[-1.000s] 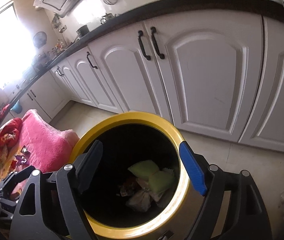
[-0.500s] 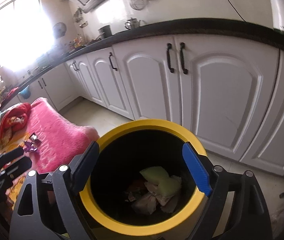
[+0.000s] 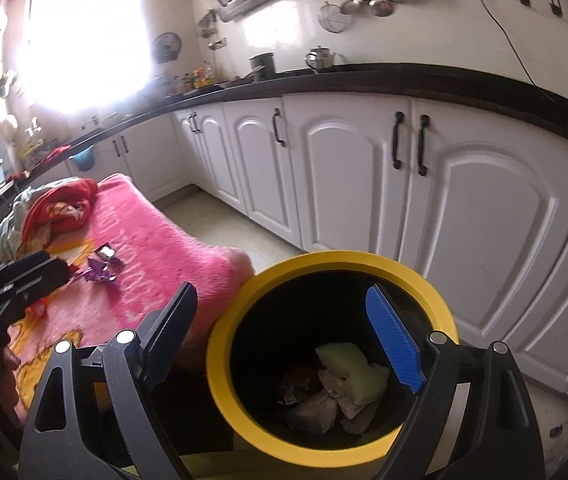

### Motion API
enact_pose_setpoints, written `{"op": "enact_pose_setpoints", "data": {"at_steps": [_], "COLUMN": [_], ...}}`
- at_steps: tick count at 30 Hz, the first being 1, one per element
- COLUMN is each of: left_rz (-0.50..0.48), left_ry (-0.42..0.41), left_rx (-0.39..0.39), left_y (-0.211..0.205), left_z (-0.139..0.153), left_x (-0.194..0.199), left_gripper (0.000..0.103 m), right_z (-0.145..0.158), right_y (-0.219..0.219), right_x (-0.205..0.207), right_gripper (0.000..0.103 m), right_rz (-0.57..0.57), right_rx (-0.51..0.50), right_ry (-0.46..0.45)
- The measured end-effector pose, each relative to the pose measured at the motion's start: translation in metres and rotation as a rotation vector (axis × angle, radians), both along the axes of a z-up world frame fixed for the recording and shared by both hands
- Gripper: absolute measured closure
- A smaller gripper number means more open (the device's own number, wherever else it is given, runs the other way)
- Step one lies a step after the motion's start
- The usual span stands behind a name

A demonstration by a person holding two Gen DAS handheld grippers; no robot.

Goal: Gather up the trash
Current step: 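Move both open tools from the bin back toward the table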

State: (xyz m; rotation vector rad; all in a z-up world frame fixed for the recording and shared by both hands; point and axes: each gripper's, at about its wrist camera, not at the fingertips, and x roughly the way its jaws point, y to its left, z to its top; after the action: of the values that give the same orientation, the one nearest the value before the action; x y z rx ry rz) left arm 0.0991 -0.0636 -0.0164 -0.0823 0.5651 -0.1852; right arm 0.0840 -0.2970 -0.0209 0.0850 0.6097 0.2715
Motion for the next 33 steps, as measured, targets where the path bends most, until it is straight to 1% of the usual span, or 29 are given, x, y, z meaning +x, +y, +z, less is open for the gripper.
{"op": "enact_pose_setpoints", "data": {"at_steps": [6, 13, 21, 33], "left_rz": [0.070, 0.139, 0.204, 0.289], "left_ry": [-0.038, -0.065, -0.064, -0.047], "left_rx": [-0.029, -0.022, -0.034, -0.036], "left_y": [0.024, 0.048, 0.074, 0.111], "left_z": [0.007, 0.013, 0.014, 0.010], "left_x": [-0.008, -0.013, -0.017, -0.023], "left_gripper": [0.011, 0.011, 0.011, 0.011], "right_z": [0.004, 0.007, 0.011, 0.015], "right_y": [0.024, 0.051, 0.079, 0.126], "right_x": [-0.004, -0.005, -0.007, 0.002], "right_gripper": [0.019, 0.019, 0.019, 0.019], "right_rz": [0.062, 0.124, 0.190, 0.279], "right_rx": [-0.023, -0.043, -0.048, -0.057], "right_ry": [-0.014, -0.018, -0.023, -0.020]}}
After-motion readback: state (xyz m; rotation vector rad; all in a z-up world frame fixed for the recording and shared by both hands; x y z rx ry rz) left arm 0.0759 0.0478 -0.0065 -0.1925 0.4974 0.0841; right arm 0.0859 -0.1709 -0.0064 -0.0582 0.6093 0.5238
